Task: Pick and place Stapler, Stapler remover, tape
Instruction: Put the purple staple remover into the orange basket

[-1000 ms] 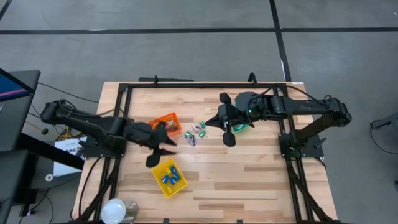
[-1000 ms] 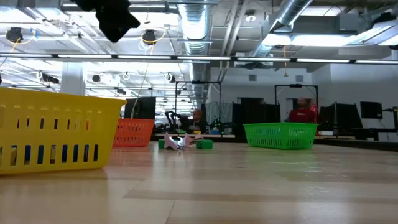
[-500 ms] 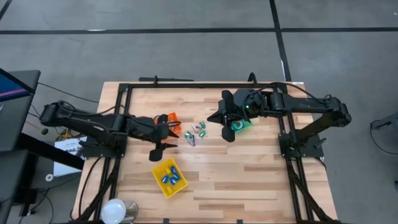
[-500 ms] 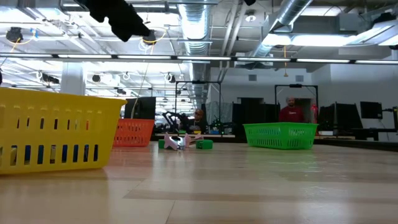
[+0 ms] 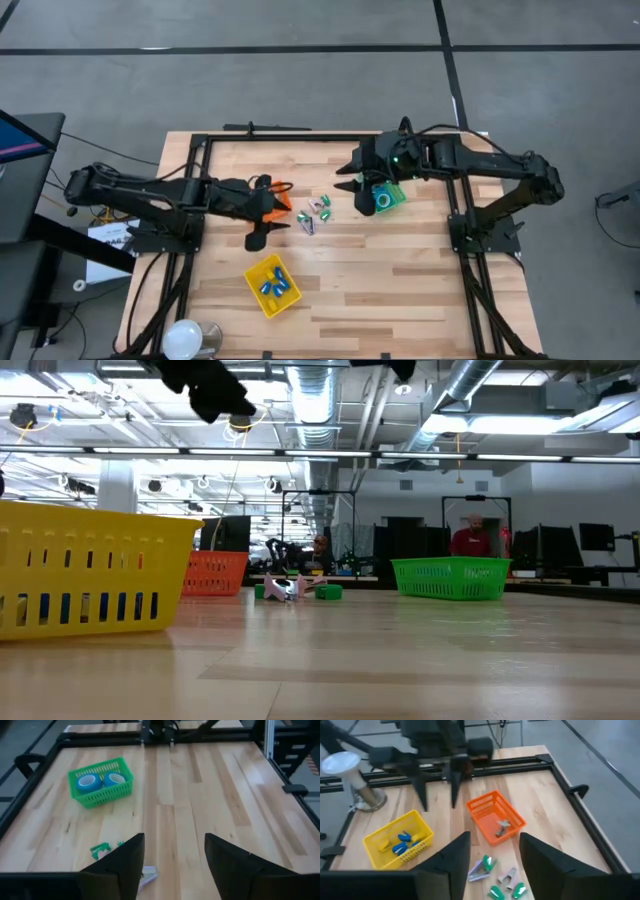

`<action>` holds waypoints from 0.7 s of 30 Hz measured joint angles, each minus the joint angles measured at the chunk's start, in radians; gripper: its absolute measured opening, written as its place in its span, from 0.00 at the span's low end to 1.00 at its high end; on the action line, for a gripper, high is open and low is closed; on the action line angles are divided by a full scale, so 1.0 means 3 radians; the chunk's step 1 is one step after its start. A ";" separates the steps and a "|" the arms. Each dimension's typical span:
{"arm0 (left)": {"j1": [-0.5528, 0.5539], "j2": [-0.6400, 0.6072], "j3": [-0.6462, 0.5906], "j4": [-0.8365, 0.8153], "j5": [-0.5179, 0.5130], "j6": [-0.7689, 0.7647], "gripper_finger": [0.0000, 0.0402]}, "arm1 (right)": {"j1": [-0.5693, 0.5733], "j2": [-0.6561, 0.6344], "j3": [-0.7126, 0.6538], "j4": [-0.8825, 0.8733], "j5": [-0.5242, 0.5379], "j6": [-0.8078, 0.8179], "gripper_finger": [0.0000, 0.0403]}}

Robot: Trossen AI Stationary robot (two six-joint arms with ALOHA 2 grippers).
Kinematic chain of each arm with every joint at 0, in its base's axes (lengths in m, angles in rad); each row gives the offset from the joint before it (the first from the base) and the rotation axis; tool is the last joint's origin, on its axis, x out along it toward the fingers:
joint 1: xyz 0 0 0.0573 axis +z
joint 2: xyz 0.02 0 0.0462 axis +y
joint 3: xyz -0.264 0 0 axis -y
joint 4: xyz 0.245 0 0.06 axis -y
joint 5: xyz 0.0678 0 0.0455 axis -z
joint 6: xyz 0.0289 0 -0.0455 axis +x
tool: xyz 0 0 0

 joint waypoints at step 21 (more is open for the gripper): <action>0.0355 0.0584 0.0700 -0.0532 0.0319 0.0126 0.62 | -0.0499 -0.0050 -0.0001 -0.0385 -0.0420 -0.0324 0.46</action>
